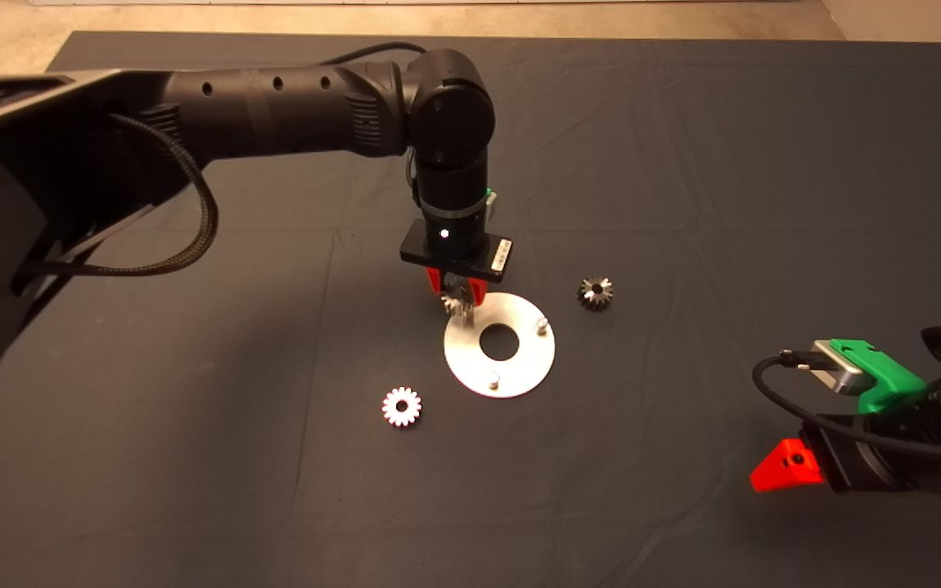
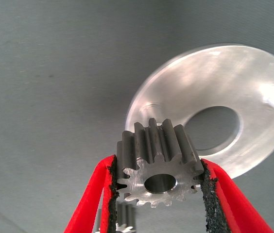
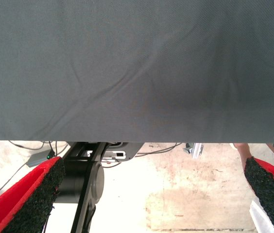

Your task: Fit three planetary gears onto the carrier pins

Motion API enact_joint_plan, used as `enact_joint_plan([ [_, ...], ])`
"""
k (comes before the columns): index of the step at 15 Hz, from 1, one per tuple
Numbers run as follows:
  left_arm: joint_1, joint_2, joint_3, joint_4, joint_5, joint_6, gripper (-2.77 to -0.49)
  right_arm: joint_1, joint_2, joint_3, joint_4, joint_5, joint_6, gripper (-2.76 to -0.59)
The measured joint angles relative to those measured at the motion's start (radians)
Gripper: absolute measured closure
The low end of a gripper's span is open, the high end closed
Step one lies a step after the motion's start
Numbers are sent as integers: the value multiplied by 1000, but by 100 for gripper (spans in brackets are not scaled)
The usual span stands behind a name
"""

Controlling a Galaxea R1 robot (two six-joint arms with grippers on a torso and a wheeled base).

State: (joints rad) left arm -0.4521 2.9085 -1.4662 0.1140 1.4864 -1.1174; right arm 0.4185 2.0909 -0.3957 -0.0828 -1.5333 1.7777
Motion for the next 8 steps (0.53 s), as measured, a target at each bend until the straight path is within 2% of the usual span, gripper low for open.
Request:
enact_joint_plan([
  [8, 0, 10, -13, -2, -1, 0, -93, 0, 0, 0, 0, 0, 0, -276],
])
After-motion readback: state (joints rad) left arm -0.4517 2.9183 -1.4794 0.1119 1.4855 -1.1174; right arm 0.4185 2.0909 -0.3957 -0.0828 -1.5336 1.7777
